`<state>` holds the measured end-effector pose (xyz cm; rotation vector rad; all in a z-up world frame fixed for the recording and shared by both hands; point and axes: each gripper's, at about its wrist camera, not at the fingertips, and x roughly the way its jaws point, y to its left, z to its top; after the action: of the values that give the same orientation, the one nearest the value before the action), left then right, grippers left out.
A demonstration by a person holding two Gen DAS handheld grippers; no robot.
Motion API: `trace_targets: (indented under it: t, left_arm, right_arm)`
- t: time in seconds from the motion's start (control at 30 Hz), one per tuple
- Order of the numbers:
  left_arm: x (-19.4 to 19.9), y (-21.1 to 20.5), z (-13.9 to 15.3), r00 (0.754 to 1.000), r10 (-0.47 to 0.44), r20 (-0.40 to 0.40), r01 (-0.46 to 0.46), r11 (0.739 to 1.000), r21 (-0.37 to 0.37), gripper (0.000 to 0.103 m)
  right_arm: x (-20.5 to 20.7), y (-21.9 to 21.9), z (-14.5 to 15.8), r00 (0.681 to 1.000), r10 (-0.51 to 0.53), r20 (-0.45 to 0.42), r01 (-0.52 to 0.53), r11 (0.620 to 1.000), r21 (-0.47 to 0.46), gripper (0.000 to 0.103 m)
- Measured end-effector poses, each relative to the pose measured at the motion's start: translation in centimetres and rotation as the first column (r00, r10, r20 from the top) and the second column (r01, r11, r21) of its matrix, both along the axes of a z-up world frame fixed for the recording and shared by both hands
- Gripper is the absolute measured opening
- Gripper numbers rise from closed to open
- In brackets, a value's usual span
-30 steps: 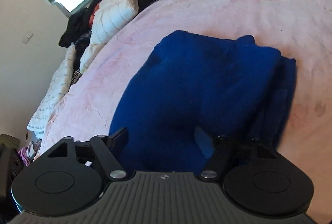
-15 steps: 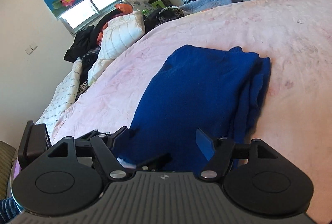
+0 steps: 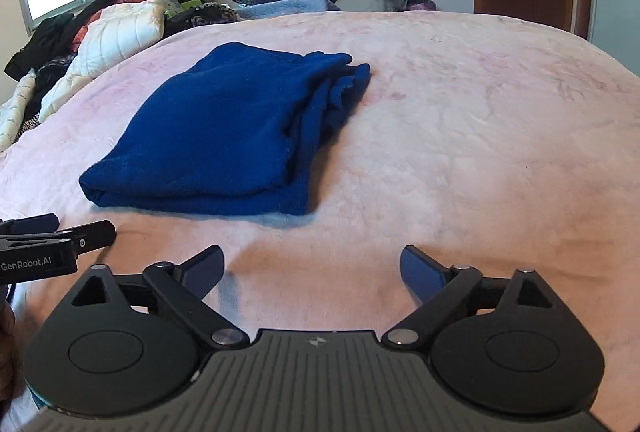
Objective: Fold small clothes
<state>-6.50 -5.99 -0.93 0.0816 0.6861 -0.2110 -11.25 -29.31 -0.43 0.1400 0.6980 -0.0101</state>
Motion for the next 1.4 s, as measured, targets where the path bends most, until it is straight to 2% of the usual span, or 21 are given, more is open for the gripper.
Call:
trace_targets:
  t: [0.03,0.13,0.17,0.3,1.4]
  left_arm:
    - [0.4,-0.4,0.1,1.000,0.001,0.000,-0.001,1.000,0.024,0.103]
    - [0.6,-0.5,0.1,1.000,0.006,0.003,-0.007,1.000,0.024,0.103]
    - [0.6,-0.5,0.1,1.000,0.006,0.003,-0.006,1.000,0.023,0.103]
    - [0.7,-0.5,0.1,1.000,0.006,0.004,-0.006,1.000,0.023,0.103]
    - [0.7,-0.6,0.0,1.000,0.006,0.004,-0.006,1.000,0.022,0.103]
  right_arm:
    - [-0.3,0.1,-0.3,1.000,0.001,0.019,-0.001,1.000,-0.012,0.102]
    - [-0.1,1.7,-0.9,1.000,-0.007,0.016,0.009,0.992,-0.128,0.103]
    - [0.0,2.0,-0.9,1.000,-0.013,0.021,0.016,0.990,-0.139,0.103]
    - [0.3,1.8,-1.1,0.999,-0.034,0.031,0.037,0.993,-0.115,0.102]
    - [0.3,2.0,-1.2,0.999,-0.034,0.035,0.038,0.992,-0.119,0.102]
